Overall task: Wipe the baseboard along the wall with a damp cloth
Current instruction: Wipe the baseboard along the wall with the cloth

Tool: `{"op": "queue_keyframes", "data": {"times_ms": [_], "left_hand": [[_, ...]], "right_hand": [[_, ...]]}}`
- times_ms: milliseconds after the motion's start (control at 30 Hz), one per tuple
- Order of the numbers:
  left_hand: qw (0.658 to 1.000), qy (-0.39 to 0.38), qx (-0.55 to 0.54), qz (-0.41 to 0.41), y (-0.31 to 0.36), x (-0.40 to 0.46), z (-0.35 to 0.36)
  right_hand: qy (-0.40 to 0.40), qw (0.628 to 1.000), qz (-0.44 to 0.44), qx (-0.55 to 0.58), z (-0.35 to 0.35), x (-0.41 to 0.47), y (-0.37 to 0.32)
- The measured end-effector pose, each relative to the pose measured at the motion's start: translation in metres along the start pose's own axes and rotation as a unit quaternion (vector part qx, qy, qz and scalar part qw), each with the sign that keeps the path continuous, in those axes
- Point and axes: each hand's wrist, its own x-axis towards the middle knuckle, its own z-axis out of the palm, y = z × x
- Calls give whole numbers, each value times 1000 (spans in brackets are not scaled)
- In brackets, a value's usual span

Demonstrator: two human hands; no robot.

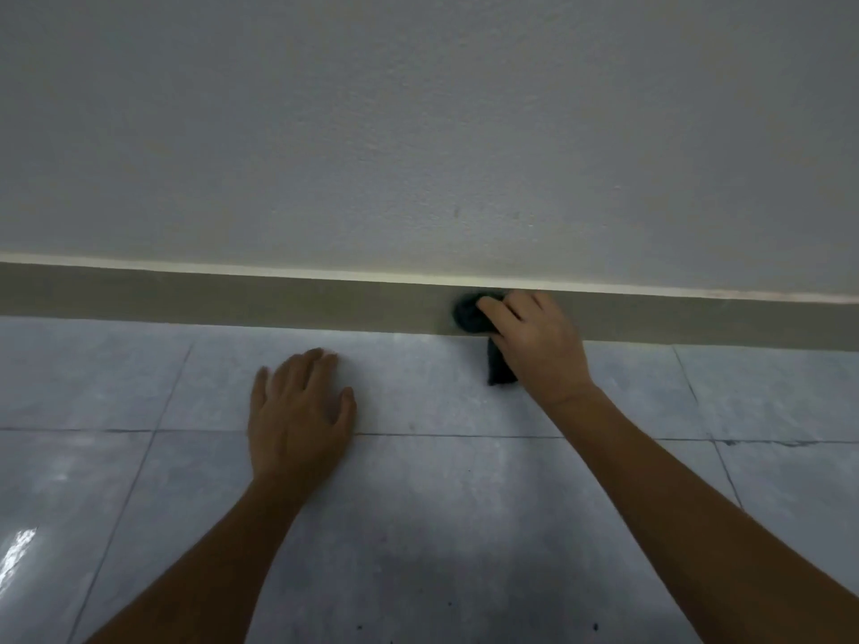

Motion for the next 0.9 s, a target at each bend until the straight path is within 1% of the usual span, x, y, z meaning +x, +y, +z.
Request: {"op": "queue_keyframes", "data": {"times_ms": [67, 133, 200, 300, 367, 467, 567, 633, 700, 767, 833, 900], "left_hand": [[999, 8, 3, -51, -25, -3, -4], [997, -5, 1, -75, -38, -6, -3], [997, -19, -4, -79, -42, -5, 1], [996, -19, -9, -82, -39, -3, 3], [997, -16, -19, -78, -41, -4, 1], [997, -16, -32, -73, -41, -5, 0], [997, -12, -34, -70, -41, -3, -1], [997, -14, -33, -72, -41, -4, 0], [997, -13, -30, -74, -41, -4, 0], [997, -16, -28, -76, -41, -3, 1], [997, -15, -25, -76, -42, -2, 1], [997, -13, -23, -74, -40, -3, 1]], "right_hand": [[-40, 999, 17, -13, 15, -10, -12], [-72, 996, 40, -23, 20, -17, -15], [-41, 998, 43, -14, 19, -12, -18], [20, 1000, -9, 4, 22, 13, -37], [25, 998, -49, 12, 30, 25, -59], [-21, 996, -83, -6, 39, 29, -79], [-71, 992, -101, -36, 33, 15, -60], [-99, 990, -88, -56, 21, -4, -28], [-130, 985, -57, -94, 5, -30, 13], [-181, 975, 19, -131, -12, -55, 49], [-214, 962, 90, -141, -21, -66, 67], [-204, 964, 106, -131, -16, -65, 62]]}}
